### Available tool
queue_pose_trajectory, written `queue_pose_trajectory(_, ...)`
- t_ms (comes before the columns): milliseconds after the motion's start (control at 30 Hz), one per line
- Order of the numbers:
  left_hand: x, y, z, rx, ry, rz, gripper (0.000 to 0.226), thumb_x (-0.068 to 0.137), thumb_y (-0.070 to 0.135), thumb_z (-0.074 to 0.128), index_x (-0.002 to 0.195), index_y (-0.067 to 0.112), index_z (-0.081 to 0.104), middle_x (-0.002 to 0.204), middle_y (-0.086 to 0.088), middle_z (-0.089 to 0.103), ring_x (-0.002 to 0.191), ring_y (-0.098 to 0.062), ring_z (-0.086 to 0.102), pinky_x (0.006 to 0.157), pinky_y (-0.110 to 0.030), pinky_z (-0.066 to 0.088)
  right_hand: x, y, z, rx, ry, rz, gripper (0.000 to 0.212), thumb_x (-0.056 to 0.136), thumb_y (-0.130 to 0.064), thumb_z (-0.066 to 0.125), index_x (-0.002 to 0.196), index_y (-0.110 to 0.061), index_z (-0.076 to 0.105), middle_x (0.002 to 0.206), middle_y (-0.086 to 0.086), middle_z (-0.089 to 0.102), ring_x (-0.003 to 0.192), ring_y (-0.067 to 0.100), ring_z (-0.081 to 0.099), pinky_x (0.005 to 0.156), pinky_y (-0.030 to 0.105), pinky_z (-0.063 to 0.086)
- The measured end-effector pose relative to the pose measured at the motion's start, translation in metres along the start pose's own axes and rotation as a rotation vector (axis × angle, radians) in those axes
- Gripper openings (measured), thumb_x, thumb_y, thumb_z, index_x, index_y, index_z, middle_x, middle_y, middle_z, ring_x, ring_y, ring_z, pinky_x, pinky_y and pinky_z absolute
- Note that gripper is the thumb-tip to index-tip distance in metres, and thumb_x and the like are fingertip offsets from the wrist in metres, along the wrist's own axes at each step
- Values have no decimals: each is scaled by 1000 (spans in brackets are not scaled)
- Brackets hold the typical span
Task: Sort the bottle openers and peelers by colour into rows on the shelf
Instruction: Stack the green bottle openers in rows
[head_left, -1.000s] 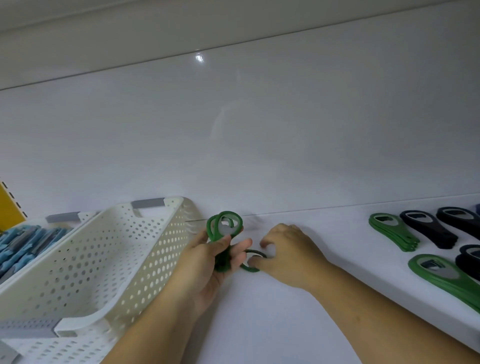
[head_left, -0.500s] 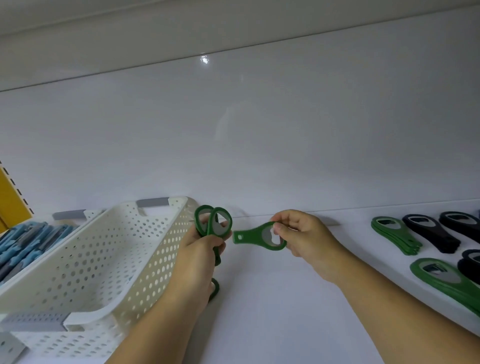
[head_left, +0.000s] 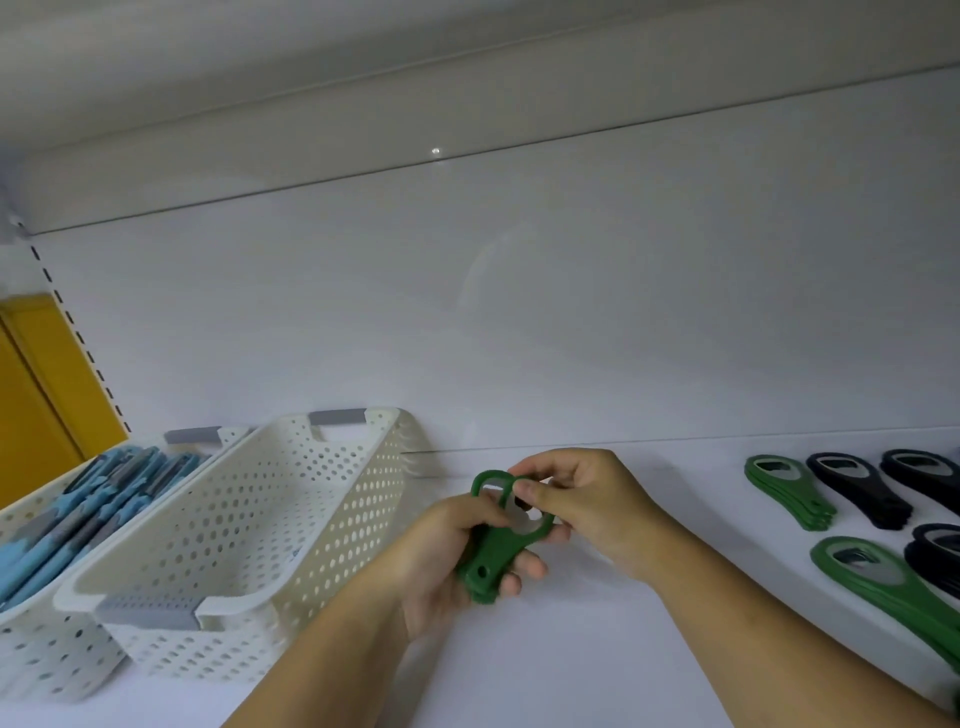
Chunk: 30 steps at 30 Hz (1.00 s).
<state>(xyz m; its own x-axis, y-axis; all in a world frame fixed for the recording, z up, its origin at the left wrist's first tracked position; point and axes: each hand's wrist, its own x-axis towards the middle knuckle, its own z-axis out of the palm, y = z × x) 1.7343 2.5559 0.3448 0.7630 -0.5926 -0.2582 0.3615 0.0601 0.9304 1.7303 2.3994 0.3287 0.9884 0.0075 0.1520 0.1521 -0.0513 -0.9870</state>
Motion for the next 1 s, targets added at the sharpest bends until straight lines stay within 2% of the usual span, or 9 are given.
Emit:
queue_pose_trajectory(133,-6,1,6,-67,50,-58,27,83,-3,43,105,8,55,83,-12,65,49,-14,49,39,-18,36,-3,0,15,57,55,3,6,86,-18,68,82,-17,73,80,2,70,68,15,62,59,26,54)
queue_pose_trajectory(267,-31,-4,-1,-146,149,-25,35,87,-3,41,116,9,55,81,-12,56,50,-16,49,37,-20,39,-6,5,23,-227,90,-60,16,93,-27,57,85,-23,70,75,-16,67,59,2,53,62,23,46)
queue_pose_trajectory(400,-80,-27,-17,-321,202,18,33,81,5,50,113,9,56,82,-21,62,46,-22,53,31,-19,39,-10,19,36,-687,-187,-156,22,94,-30,57,114,-34,62,115,-20,56,105,2,52,98,30,44)
queue_pose_trajectory(467,-98,-39,-22,-379,227,30,34,79,12,52,112,9,57,78,-21,62,42,-22,49,29,-18,35,-12,23,42,-886,-347,-196,42,96,-36,51,137,-38,43,145,-19,34,133,6,31,113,33,26)
queue_pose_trajectory(533,-108,-48,-25,-468,239,66,32,81,13,50,113,10,56,73,-18,58,40,-19,44,30,-18,32,-14,24,49,-1078,-424,-245,47,97,-44,43,143,-43,33,155,-19,18,142,8,14,115,35,13)
queue_pose_trajectory(600,-113,-51,-25,-531,254,120,29,84,12,49,112,14,54,72,-16,54,40,-17,42,30,-19,33,-15,25,53,-1116,-407,-260,42,96,-48,43,137,-42,42,150,-18,31,139,9,22,112,34,16)
queue_pose_trajectory(700,-114,-51,-21,-532,277,146,27,81,13,53,109,15,53,72,-16,53,41,-18,43,32,-18,36,-13,29,51,-941,-265,-298,19,87,-43,61,102,-32,66,112,-19,61,109,8,49,96,29,39)
queue_pose_trajectory(833,-119,-49,-18,-567,264,83,24,77,17,58,100,10,61,73,-17,56,47,-22,54,42,-26,51,-10,28,43,-917,-236,-310,10,90,-31,61,82,-26,62,87,-9,59,82,11,53,73,26,44)
queue_pose_trajectory(1000,-118,-49,-21,-631,257,-14,44,78,24,57,117,4,54,79,-22,61,58,-33,67,45,-37,57,-7,14,23,-657,202,-380,17,93,-16,57,76,-21,58,66,-4,60,64,19,59,61,31,43)
